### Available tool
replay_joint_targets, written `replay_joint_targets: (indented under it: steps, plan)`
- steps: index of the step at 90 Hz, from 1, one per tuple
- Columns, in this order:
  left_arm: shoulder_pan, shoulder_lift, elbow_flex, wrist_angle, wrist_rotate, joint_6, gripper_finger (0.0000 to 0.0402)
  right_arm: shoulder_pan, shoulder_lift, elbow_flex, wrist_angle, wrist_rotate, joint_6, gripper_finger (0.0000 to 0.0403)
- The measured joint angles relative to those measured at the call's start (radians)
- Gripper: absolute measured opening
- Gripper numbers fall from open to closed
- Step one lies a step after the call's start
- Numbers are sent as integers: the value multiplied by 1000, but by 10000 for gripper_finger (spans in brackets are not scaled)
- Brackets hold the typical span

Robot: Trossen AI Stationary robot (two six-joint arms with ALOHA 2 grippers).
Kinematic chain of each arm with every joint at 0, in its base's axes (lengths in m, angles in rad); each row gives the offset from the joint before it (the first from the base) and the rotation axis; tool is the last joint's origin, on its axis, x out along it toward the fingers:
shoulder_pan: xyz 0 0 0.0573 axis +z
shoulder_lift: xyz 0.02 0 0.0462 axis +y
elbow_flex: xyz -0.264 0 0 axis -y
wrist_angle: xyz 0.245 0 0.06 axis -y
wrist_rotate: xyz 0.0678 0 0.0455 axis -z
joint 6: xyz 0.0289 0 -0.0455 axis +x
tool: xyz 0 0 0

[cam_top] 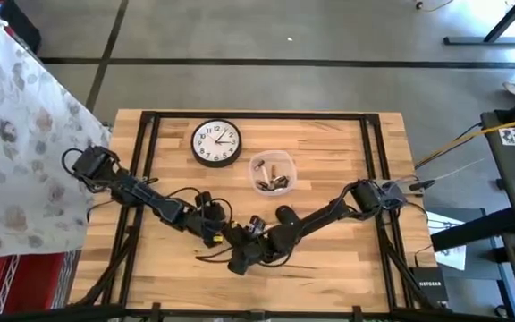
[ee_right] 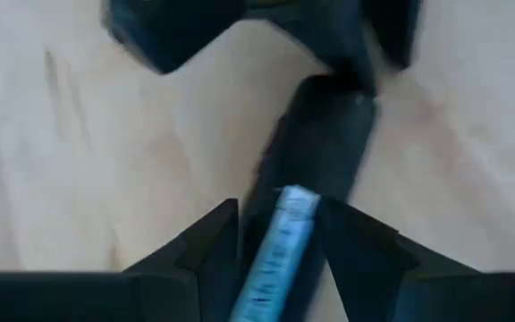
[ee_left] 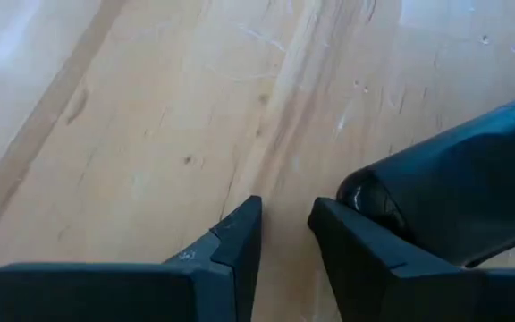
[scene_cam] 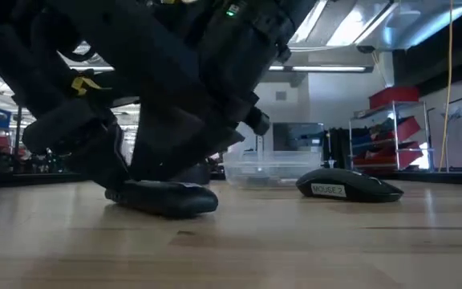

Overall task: Insert battery
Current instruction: Close the remote control battery cover

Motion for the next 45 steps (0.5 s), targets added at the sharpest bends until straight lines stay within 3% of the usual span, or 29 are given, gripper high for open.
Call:
replay_joint_targets:
  steps: [17, 33, 45]
  plan:
    - [-23, -9, -1, -12, -21, -14, 95, 35, -10, 4, -28, -48, -12, 147]
    - [-34, -9, -2, -20, -33, -16, 95, 58, -1, -2, -26, -85, -146, 148]
    - [-43, -11, -2, -30, -38, -14, 95, 79, -1, -1, -51, -48, -194, 177]
